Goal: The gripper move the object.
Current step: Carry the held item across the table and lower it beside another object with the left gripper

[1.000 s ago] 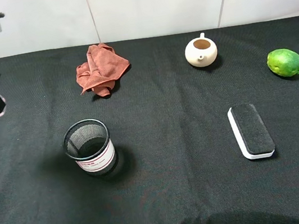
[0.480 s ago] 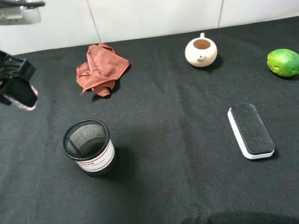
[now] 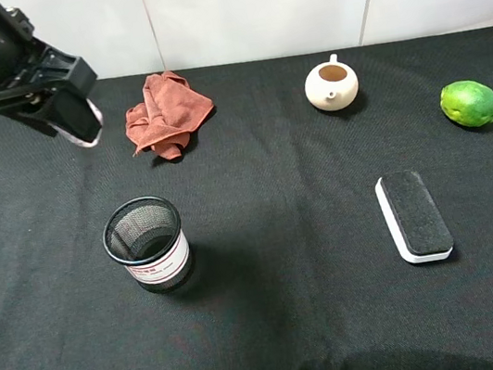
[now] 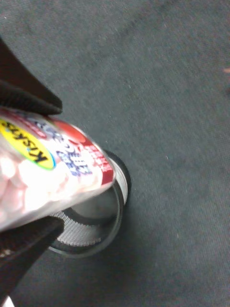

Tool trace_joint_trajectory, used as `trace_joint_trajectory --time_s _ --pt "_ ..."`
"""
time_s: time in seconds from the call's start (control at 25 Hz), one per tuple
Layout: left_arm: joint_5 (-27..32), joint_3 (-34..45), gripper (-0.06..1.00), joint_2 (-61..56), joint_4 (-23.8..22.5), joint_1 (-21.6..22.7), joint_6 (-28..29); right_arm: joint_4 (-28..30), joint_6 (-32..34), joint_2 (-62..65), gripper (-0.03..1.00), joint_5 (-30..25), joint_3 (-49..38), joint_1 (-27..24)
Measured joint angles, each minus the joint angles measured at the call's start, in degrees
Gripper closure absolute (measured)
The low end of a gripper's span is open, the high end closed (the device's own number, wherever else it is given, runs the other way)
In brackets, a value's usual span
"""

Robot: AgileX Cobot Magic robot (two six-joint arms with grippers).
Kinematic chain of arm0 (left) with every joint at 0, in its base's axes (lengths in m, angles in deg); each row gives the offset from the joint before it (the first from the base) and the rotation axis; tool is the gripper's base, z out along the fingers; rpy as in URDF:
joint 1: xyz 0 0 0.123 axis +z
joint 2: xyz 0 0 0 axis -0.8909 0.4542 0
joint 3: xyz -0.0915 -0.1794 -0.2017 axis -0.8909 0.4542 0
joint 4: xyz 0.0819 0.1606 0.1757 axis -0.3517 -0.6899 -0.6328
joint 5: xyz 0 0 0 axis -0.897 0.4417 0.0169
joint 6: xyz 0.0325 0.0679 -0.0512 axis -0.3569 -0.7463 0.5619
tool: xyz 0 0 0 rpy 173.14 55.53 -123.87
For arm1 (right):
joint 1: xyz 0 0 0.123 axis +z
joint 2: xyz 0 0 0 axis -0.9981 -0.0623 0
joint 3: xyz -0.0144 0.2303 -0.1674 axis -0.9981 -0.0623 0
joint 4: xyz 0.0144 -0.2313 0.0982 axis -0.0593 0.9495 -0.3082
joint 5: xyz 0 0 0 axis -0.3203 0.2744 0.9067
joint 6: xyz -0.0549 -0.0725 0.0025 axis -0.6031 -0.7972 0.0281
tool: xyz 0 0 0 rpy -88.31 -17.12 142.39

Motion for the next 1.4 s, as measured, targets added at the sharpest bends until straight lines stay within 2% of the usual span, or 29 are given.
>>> trace_joint_trajectory --time_s 0.44,0.72,0.92,1.4 --pt "-1.21 -0.10 0.43 0.00 0.01 -5.23 2.55 0.00 0.00 0.00 0.27 0.00 0.00 0.00" --pt "-1.57 -0.10 0.43 0.00 0.09 -6.07 3.30 0.00 0.00 0.00 0.27 0.00 0.00 0.00" --pt "-2.44 -0.51 0.43 0.96 -0.95 -9.23 4.82 0.00 0.00 0.00 0.27 0.00 0.00 0.00" --pt "0.73 -14.23 0.43 14.70 -3.23 -17.08 5.63 0.00 0.00 0.00 0.27 0.00 0.00 0.00"
